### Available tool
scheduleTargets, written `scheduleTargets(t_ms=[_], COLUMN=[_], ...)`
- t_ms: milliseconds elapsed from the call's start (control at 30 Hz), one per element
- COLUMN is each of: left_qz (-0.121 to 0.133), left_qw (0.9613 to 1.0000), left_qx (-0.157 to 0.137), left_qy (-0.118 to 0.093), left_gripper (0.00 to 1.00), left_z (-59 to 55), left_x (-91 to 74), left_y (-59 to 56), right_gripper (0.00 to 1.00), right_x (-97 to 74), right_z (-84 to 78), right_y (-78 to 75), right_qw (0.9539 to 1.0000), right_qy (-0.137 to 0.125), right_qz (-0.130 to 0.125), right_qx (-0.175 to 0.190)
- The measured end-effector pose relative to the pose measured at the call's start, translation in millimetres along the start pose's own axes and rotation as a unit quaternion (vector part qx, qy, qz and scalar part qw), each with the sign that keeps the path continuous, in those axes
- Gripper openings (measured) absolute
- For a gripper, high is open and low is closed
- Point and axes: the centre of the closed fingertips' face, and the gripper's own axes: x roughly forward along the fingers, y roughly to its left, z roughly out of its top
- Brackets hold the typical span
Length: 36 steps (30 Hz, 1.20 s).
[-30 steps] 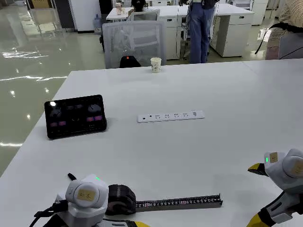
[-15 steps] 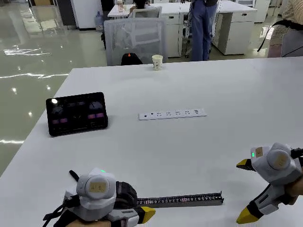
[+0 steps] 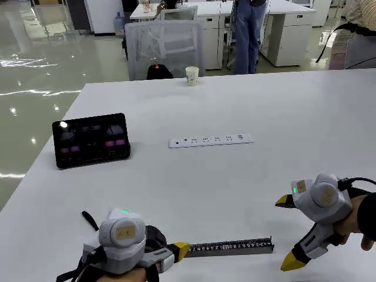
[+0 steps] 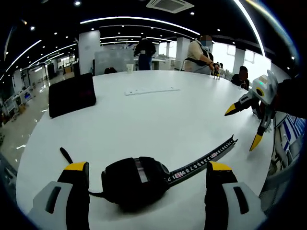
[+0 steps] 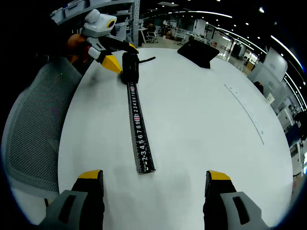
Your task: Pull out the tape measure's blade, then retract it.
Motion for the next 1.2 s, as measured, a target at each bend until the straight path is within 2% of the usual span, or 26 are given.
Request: scheduleTargets(t_ms=[100, 167, 367, 400, 567, 767, 967, 1200], left_qz=[0.011, 0.013, 0.026, 0.026, 0.030, 0.035, 0.037, 0.041], left_qw=[0.9999, 0.9997, 0.9989, 0.9983, 0.9975, 0.9978, 0.9979, 0.9978], left_qx=[-0.008, -0.019, -0.025, -0.028, -0.021, -0.020, -0.017, -0.022], left_qy=[-0.003, -0.011, -0.028, -0.043, -0.059, -0.053, -0.050, -0.047], left_gripper=[0.99, 0.99, 0.99, 0.99, 0.99, 0.99, 0.99, 0.99], left_z=[-4.6, -4.0, -4.0, -0.9, 0.6, -6.5, -9.3, -10.6], left_x=[2.4, 2.3, 3.3, 3.8, 5.0, 8.5, 9.7, 9.6], left_y=[3.8, 4.2, 9.4, 9.9, 11.3, 11.8, 10.9, 14.3], right_gripper=[0.82, 0.79, 0.70, 0.69, 0.56, 0.46, 0.36, 0.26], right_x=[2.8, 5.0, 12.2, 13.8, 17.8, 20.7, 23.1, 24.3], right_z=[-0.2, 0.3, -1.5, -2.6, -5.6, -4.0, -7.5, -8.9], right_y=[0.7, 1.5, 5.5, 7.7, 9.5, 9.8, 11.3, 11.3], right_qw=[1.0000, 0.9999, 0.9994, 0.9991, 0.9980, 0.9977, 0.9969, 0.9967], right_qy=[0.003, 0.007, 0.020, 0.025, 0.040, 0.043, 0.050, 0.054], right_qz=[0.005, 0.009, 0.020, 0.027, 0.037, 0.044, 0.053, 0.051], right_qx=[-0.006, -0.008, -0.017, -0.021, -0.030, -0.028, -0.030, -0.033])
